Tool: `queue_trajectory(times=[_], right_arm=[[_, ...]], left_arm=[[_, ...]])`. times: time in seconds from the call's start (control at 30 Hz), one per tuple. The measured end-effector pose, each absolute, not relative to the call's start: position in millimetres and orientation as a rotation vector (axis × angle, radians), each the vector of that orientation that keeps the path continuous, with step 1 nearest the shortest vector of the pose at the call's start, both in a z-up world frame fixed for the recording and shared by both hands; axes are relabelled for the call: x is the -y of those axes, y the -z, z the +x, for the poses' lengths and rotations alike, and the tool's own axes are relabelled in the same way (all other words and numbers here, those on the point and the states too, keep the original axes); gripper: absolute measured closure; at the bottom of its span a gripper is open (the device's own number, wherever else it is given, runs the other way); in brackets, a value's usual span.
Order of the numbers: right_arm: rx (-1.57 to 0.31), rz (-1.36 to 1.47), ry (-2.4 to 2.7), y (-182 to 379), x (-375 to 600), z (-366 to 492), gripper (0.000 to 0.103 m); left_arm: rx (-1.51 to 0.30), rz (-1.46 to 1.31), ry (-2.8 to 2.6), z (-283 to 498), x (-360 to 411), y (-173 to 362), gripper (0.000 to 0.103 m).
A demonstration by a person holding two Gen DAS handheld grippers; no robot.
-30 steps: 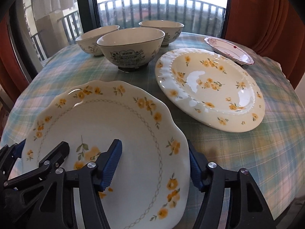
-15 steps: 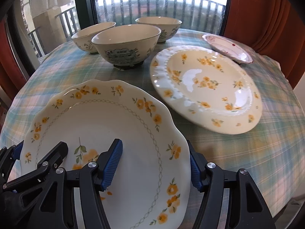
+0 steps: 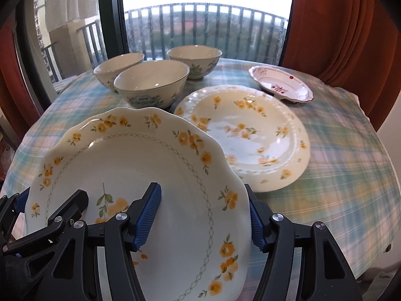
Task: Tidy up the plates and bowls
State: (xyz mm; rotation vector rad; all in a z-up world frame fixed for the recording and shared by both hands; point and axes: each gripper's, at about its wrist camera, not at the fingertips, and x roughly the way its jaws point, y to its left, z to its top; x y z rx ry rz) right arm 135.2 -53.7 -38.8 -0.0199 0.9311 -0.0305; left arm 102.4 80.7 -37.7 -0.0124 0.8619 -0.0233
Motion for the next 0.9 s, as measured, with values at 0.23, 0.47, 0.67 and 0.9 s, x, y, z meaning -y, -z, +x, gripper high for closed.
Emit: queue_trajectory(times=[0.23,0.47,0.67,0.9], right_arm=[[-0.906,0.009,0.024,30.2,94.9,130.4,0.036],[-0.895,0.039,0.032,25.5,144.1,124.2,0.036],[-0.886,0.079,0.044,26.1,187.6,120.9,0.036],[-0.888,0.121,0.086,28.5,242.1,117.7,0.036]], left_arm=[[-0.855,0.008,0.038,98.9,-44.7,31.5,0.031],[-0.856,0.026,0.06,99.7,-1.6,27.3,0.031],[-0.865,0.049,0.085,106.3,41.2,27.9,0.031],[-0.884,0.069,0.131,110.9,94.1,33.4,0.031]])
